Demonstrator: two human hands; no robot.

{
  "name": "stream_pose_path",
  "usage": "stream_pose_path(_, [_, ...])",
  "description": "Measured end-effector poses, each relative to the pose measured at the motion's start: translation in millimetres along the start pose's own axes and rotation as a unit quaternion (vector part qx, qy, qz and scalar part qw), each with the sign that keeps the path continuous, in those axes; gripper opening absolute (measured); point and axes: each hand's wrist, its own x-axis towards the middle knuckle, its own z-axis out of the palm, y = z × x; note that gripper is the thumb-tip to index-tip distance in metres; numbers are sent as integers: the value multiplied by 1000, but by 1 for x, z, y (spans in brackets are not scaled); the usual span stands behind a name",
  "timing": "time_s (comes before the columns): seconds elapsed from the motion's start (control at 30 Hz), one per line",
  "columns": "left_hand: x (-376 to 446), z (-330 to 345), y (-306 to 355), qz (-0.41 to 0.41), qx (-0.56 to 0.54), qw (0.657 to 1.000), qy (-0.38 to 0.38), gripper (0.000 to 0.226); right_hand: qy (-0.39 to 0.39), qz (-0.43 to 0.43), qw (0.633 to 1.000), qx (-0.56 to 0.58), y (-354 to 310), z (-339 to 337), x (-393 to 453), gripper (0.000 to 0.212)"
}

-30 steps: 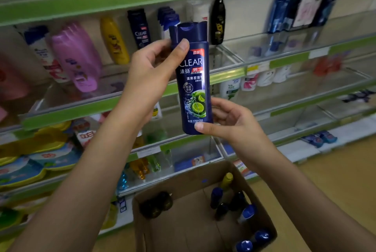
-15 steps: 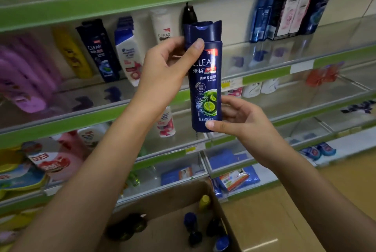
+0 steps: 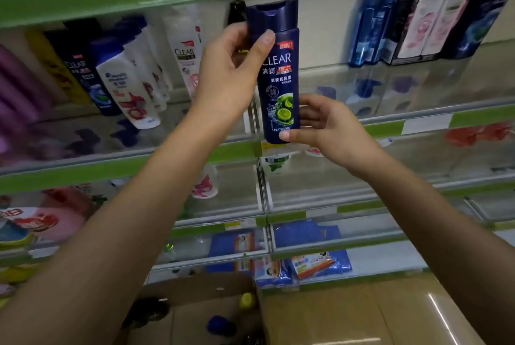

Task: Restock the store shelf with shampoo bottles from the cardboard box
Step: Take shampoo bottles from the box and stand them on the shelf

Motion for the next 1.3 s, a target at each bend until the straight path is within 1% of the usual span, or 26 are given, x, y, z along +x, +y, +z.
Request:
stream_pose_path(0.07, [10, 8, -11, -7, 13, 1000, 14, 16, -13, -5, 999, -32, 8, -7, 17, 52])
stream_pose_path(0.23, [35, 22, -37, -34, 35, 998, 46, 24, -34, -17, 995, -97, 24, -16, 60, 59])
stream_pose_path(0.37, [50, 34, -49, -49, 36, 996, 60, 17, -45, -8, 992, -114, 36, -20, 88, 63])
stream_pose_path(0.47, [58, 40, -57, -50, 41, 996, 69, 20, -47, -1, 992, -118, 41, -23, 105, 64])
stream_pose_path(0.63, [79, 49, -73, -54, 50, 995, 69, 18, -19, -21, 979, -204, 49, -32, 130, 64])
stream_pose_path(0.77, [100, 55, -85, -33, 82, 994, 60, 18, 5, -32, 973, -228, 56, -39, 148, 61])
stream_pose_path(0.9, [120, 63, -99, -12, 82, 995, 62, 24, -6, -23, 966, -259, 62, -47, 172, 57])
stream_pose_path(1.0, [131, 68, -109, -7, 63, 997, 54, 23, -9, -33, 965, -260, 66, -54, 187, 57])
stream_pose_path(1.1, [144, 73, -118, 2, 62, 997, 51, 24, 3, -56, 960, -274, 67, -59, 197, 55])
stream_pose_path(1.23, [167, 83, -125, -17, 109, 992, 68, 25, 13, -65, 965, -253, 70, -66, 211, 56])
stream_pose_path(1.3, [175, 86, -126, -21, 114, 991, 64, 24, 17, -61, 968, -244, 71, -69, 217, 56])
